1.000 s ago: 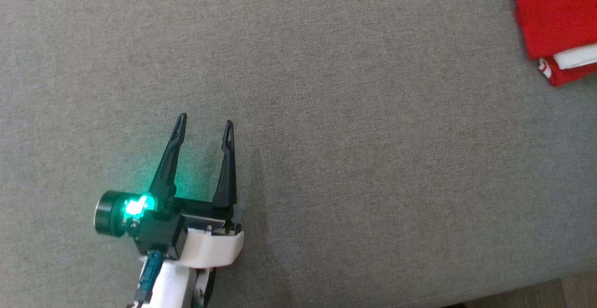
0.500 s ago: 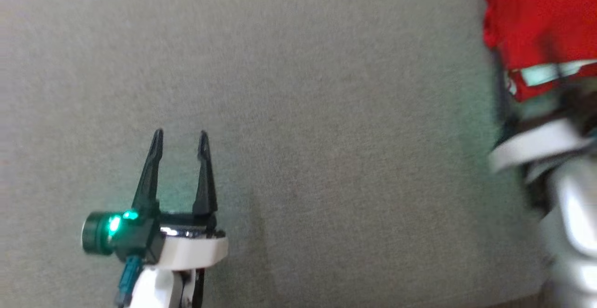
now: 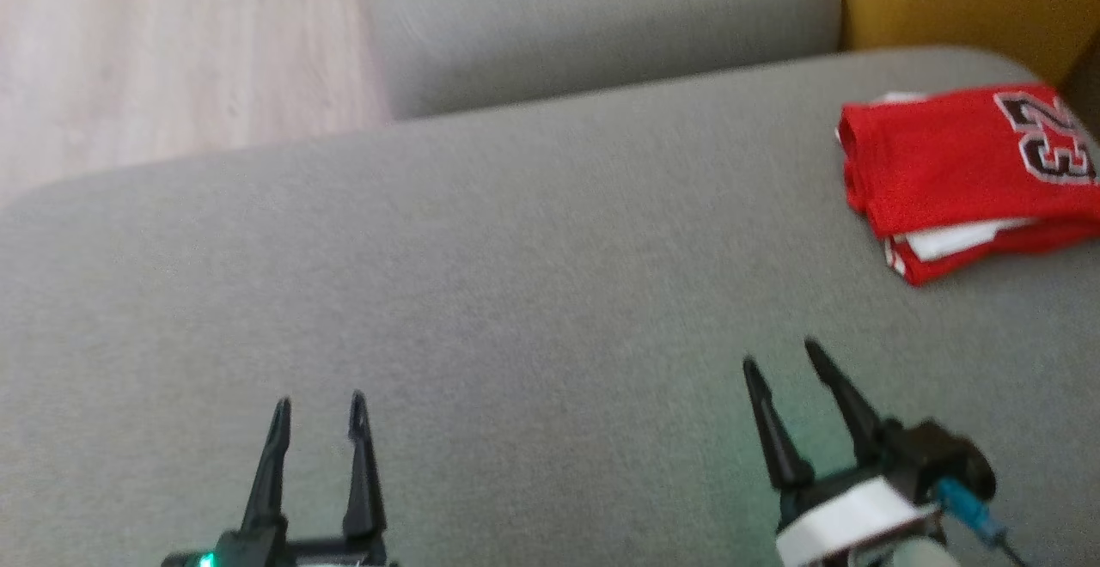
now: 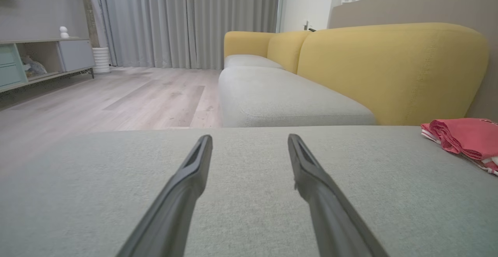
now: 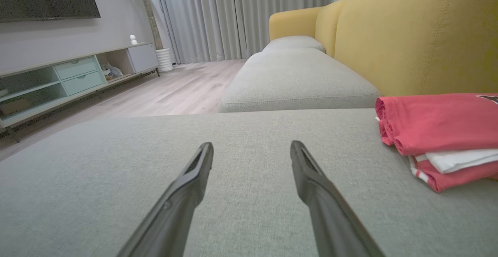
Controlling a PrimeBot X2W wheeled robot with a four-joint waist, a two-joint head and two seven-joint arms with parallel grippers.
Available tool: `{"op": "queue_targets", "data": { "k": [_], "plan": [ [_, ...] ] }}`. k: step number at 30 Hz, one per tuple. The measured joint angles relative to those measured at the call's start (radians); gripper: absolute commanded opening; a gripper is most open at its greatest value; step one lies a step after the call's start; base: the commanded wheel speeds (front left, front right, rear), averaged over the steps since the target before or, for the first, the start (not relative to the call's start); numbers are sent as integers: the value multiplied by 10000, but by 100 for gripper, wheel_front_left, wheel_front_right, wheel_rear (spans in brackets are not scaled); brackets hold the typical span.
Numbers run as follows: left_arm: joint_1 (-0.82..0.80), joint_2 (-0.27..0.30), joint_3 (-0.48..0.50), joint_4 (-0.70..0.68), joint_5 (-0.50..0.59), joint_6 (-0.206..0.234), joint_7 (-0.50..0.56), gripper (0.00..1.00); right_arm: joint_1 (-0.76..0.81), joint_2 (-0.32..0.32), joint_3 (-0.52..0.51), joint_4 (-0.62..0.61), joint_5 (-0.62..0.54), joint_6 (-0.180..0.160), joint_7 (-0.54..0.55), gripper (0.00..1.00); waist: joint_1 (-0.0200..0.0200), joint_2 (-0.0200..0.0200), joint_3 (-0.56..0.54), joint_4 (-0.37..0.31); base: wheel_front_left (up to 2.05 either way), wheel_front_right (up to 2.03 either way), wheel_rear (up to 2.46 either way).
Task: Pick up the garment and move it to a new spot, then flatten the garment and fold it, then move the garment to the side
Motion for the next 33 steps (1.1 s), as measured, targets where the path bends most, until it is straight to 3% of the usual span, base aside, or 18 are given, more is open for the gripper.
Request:
{"op": "queue_targets", "data": {
  "k": [10, 21, 22, 33],
  "plan": [
    [639, 13, 182, 36, 174, -228, 0, 100, 448, 272, -562, -17, -198, 0, 0, 100, 3, 0, -843, 538, 0, 0, 0],
    [644, 17, 314, 65, 211, -309, 0, 100, 474, 428, -740, 71, -236, 0, 0, 100, 5, 0, -1010, 509, 0, 0, 0],
    [646, 17, 322, 65, 211, -307, 0, 0, 483, 431, -742, 71, -293, 0, 0, 0, 5, 0, -1025, 491, 0, 0, 0],
    [928, 29, 286, 867, -462, -326, 144, 0, 1018, 426, -759, 861, 351, 0, 132, 0, 5, 0, -984, 490, 0, 0, 0]
  ]
}}
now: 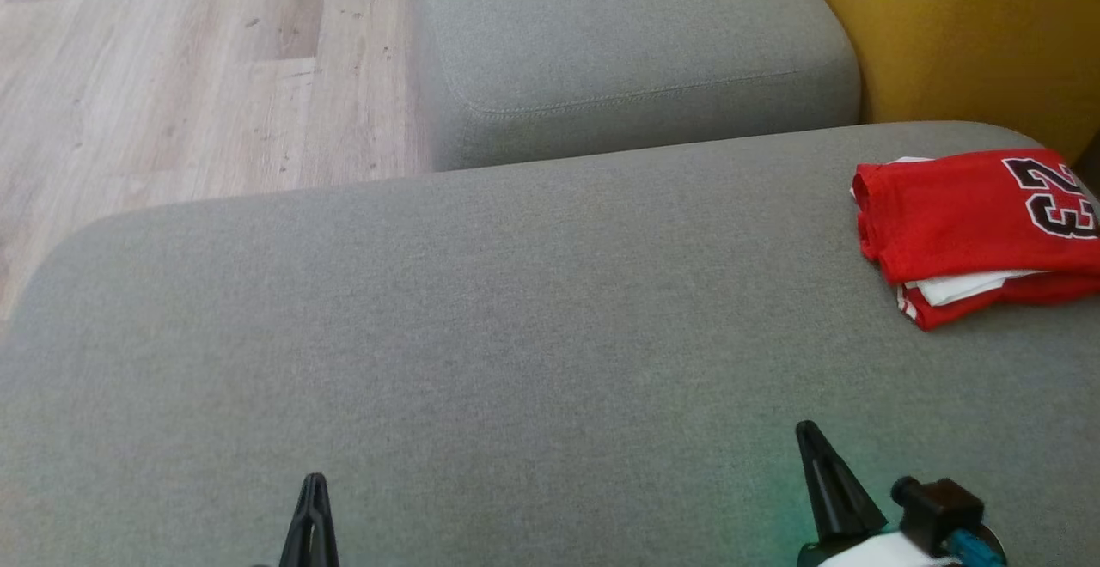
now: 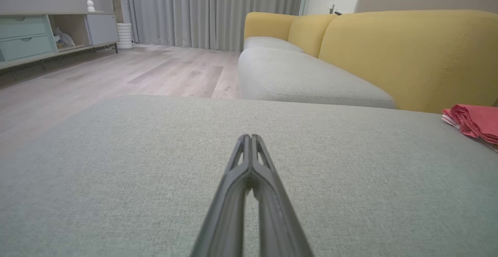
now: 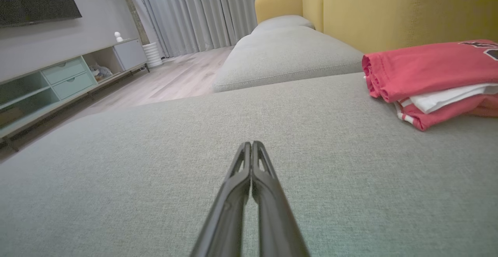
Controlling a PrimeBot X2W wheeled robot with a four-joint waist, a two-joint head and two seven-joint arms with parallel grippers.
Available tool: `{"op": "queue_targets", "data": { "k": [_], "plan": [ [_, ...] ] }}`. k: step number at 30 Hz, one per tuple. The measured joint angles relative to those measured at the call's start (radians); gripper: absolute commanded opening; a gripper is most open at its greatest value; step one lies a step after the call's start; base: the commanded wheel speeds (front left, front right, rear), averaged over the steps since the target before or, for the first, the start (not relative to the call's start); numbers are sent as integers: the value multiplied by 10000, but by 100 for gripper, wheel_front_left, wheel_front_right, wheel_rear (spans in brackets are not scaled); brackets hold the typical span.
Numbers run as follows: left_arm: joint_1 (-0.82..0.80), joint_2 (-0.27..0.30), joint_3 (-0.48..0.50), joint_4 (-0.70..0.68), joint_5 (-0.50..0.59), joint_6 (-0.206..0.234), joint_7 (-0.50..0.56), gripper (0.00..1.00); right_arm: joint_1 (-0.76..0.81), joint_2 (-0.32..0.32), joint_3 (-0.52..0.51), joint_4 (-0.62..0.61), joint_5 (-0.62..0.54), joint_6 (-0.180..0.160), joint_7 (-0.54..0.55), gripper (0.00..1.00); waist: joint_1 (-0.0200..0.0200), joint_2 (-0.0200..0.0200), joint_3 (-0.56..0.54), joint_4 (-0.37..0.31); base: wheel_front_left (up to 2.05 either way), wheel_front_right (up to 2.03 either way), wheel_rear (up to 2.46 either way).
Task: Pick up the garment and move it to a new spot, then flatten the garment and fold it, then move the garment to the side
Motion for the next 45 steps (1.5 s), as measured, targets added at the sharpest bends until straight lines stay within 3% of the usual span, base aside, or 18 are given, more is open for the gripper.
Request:
{"op": "queue_targets", "data": {
  "k": [45],
  "plan": [
    [-1044, 102, 564, 541, -5582, -926, 1089, 0, -623, -79, -805, -178, 5649, 0, 1106, 0, 0, 0, 389, 141, 0, 0, 0]
  ]
}}
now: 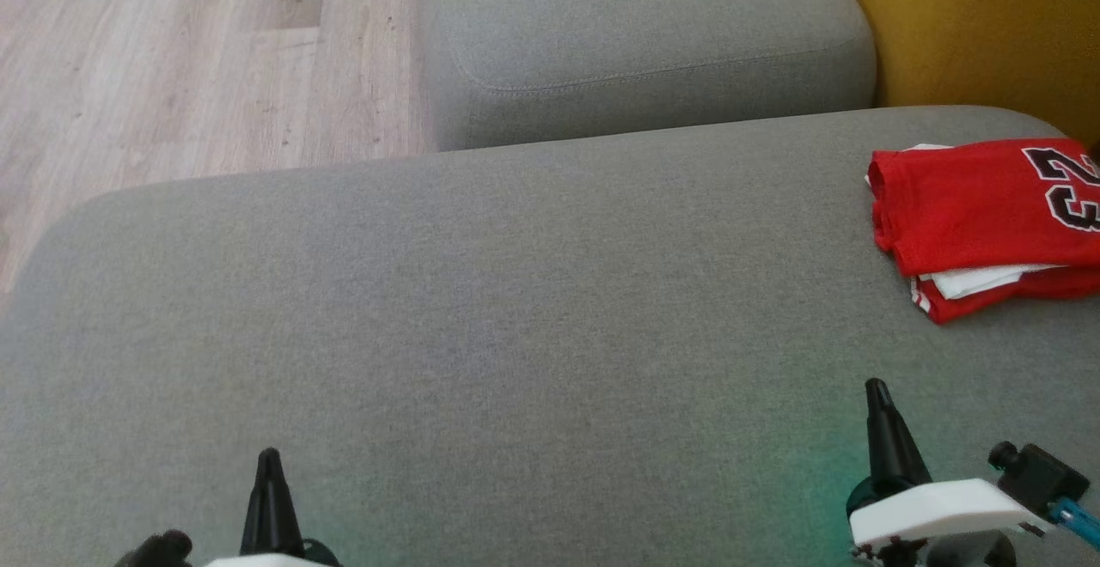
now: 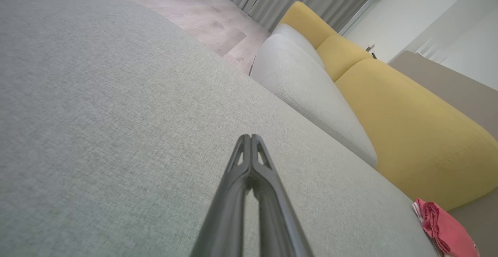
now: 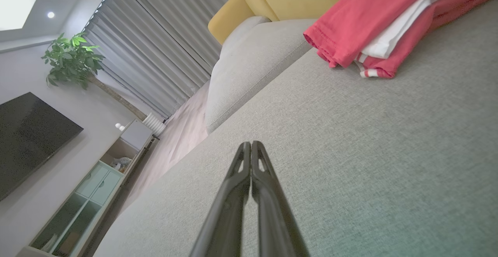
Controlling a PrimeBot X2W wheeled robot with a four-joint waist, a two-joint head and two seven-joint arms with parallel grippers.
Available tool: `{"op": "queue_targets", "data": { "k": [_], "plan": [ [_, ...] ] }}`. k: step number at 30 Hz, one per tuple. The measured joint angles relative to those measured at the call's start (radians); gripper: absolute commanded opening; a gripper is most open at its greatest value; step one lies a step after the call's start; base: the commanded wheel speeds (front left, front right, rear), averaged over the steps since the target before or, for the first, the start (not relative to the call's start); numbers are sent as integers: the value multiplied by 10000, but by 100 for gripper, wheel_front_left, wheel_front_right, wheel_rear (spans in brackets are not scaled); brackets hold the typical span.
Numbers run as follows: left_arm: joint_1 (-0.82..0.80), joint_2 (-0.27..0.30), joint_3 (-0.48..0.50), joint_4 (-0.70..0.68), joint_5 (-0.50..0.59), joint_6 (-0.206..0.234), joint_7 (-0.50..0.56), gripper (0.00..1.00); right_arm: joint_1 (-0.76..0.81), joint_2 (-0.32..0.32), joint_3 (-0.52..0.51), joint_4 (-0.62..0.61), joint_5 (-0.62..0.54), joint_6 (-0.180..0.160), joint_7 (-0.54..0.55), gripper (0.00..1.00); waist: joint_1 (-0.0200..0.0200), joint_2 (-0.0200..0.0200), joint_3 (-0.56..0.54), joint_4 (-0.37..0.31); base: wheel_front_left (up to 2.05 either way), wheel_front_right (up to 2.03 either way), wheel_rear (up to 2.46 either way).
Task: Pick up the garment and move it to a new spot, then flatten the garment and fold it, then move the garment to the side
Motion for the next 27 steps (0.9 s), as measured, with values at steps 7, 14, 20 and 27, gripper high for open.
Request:
{"op": "queue_targets", "data": {
  "k": [7, 14, 20, 27],
  "plan": [
    [-199, 12, 148, 27, -702, -121, 167, 0, -21, -4, -146, -12, 725, 0, 136, 0, 0, 0, 51, 18, 0, 0, 0],
    [-343, 15, 272, 125, -1532, -249, 353, 0, -230, -6, -295, -61, 1570, 0, 324, 0, 0, 0, 111, 39, 0, 0, 0],
    [-545, 15, 357, 188, -2230, -395, 520, 0, -240, -8, -439, -63, 2291, 0, 510, 0, 0, 0, 162, 58, 0, 0, 0],
    [-726, 15, 539, 267, -3060, -481, 696, 0, -434, -8, -602, -105, 3110, 0, 673, 0, 0, 0, 222, 79, 0, 0, 0]
  ]
}}
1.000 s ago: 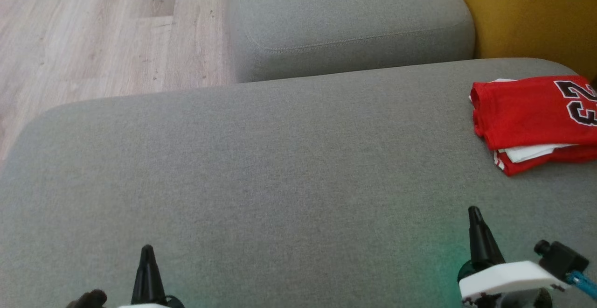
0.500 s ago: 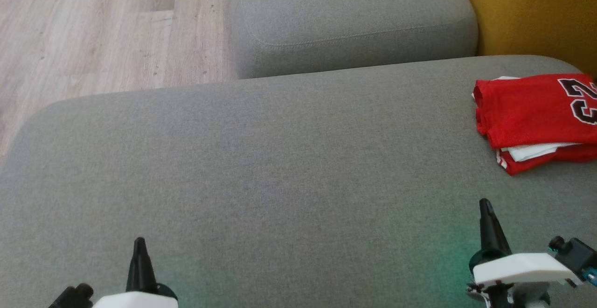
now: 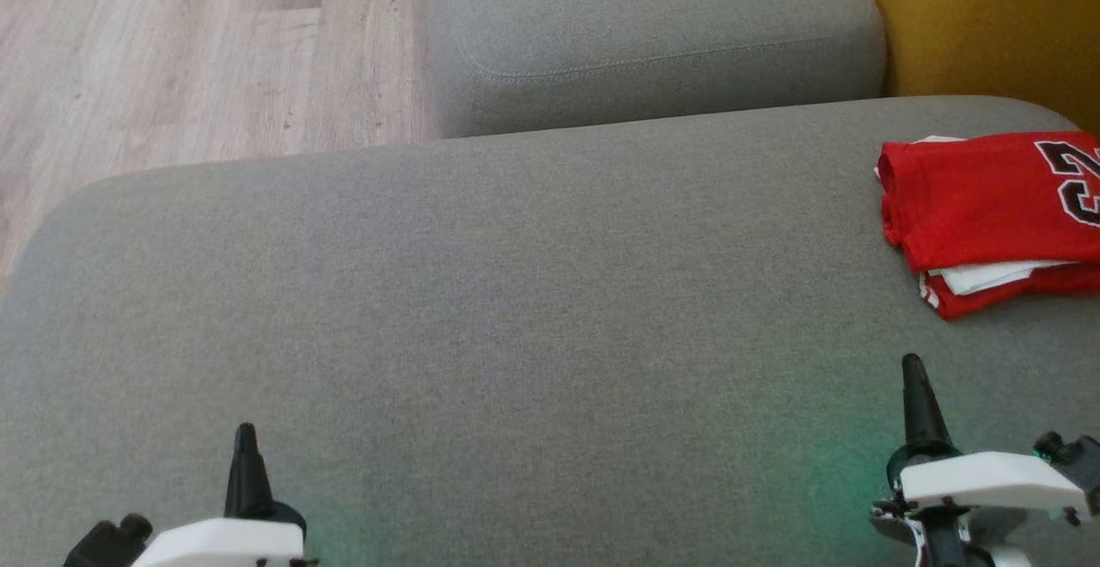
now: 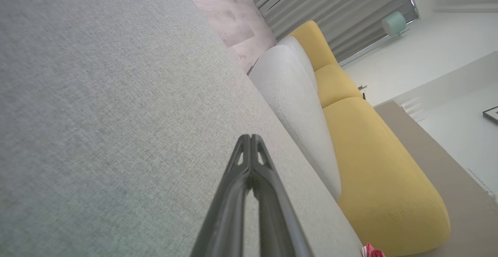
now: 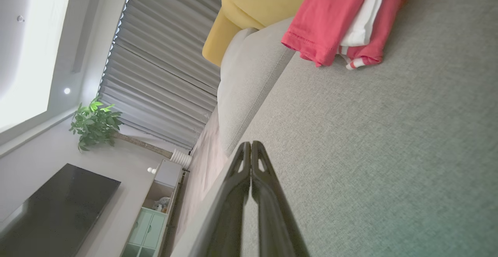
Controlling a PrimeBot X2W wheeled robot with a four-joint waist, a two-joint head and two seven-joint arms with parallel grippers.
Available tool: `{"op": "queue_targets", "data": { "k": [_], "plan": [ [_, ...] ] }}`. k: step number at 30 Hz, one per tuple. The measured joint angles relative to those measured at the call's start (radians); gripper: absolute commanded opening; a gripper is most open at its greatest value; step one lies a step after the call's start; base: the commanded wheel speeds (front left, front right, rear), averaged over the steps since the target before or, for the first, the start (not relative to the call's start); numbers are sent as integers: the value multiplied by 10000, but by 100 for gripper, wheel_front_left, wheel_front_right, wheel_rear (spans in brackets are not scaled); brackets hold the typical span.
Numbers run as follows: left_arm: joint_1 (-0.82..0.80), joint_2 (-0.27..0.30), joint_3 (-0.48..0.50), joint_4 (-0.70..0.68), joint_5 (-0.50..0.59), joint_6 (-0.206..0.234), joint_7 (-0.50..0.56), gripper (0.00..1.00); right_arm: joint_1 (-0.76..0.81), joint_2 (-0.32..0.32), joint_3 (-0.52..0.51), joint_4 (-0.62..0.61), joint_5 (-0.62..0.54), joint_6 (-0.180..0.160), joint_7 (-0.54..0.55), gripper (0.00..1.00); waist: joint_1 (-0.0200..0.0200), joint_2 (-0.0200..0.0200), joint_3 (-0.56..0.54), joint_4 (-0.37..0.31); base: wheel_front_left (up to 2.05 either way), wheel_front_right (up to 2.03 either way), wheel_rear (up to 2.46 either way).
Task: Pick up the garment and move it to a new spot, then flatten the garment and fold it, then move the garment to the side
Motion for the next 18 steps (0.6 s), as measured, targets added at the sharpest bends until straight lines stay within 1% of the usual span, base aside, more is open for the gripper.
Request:
{"op": "queue_targets", "data": {
  "k": [15, 18],
  "plan": [
    [-397, 2, 320, 146, -1730, -339, 439, 0, -201, -2, -349, -42, 1768, 0, 443, 0, -1, 0, 126, 45, 0, 0, 0],
    [-454, 0, 372, 182, -2082, -353, 523, 0, -212, -2, -420, -56, 2128, 0, 516, 0, -1, 0, 151, 54, 0, 0, 0]
  ]
}}
